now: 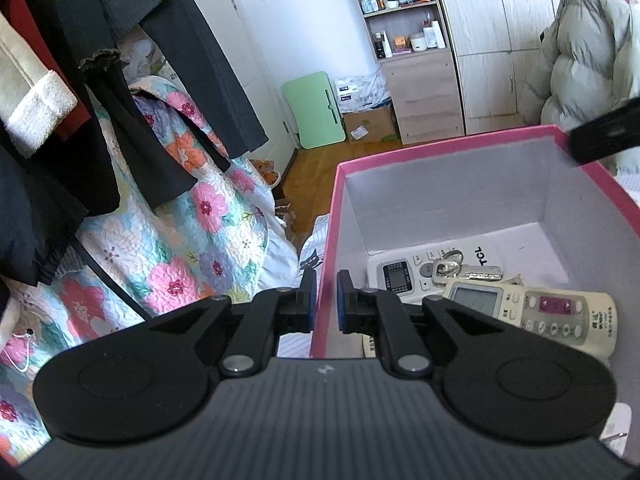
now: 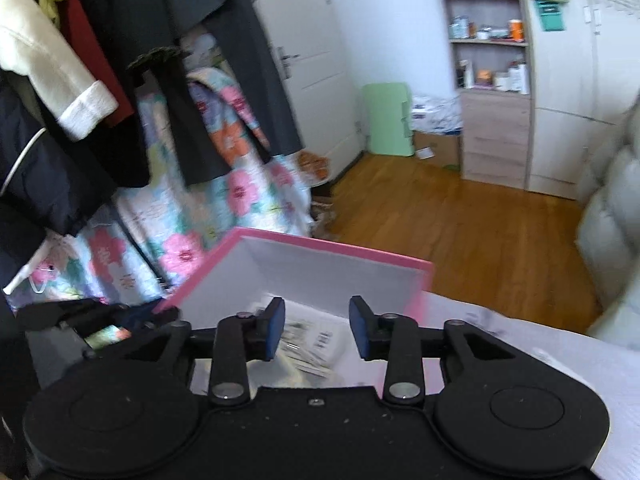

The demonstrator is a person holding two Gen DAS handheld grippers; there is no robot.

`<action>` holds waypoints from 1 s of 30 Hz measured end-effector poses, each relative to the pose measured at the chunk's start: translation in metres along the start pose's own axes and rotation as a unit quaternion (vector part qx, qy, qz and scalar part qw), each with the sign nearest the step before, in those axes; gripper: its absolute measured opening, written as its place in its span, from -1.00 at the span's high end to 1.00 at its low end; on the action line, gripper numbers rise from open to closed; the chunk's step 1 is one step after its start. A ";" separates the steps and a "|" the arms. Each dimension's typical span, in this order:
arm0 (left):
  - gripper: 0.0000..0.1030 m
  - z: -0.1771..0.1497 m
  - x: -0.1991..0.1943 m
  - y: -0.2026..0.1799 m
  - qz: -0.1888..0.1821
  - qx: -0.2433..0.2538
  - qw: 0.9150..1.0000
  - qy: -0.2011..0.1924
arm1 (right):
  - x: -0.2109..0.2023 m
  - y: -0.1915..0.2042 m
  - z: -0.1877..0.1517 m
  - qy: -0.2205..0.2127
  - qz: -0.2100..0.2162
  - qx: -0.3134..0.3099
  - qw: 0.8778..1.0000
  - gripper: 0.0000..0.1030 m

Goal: Organize rigid objects
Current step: 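Grasp the white fan remote on the bed with the right tool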

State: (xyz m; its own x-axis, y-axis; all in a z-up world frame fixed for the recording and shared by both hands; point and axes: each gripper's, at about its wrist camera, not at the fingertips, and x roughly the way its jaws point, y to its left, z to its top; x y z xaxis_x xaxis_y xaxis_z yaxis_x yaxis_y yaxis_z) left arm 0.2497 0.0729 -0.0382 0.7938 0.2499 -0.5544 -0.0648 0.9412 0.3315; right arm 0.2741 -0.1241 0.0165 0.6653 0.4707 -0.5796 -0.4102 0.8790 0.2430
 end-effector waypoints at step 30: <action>0.82 0.004 0.001 -0.005 0.011 0.026 1.000 0.006 | 0.050 -0.184 -0.056 0.067 -0.088 -0.101 0.989 -0.33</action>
State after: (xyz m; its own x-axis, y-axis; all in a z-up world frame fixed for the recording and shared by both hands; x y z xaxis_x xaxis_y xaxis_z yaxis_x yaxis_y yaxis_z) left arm 0.2532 0.0680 -0.0372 0.7848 0.2743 -0.5557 -0.0507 0.9221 0.3835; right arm 0.3478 -0.2662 -0.1009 0.6543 0.2848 -0.7006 -0.4202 0.9071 -0.0236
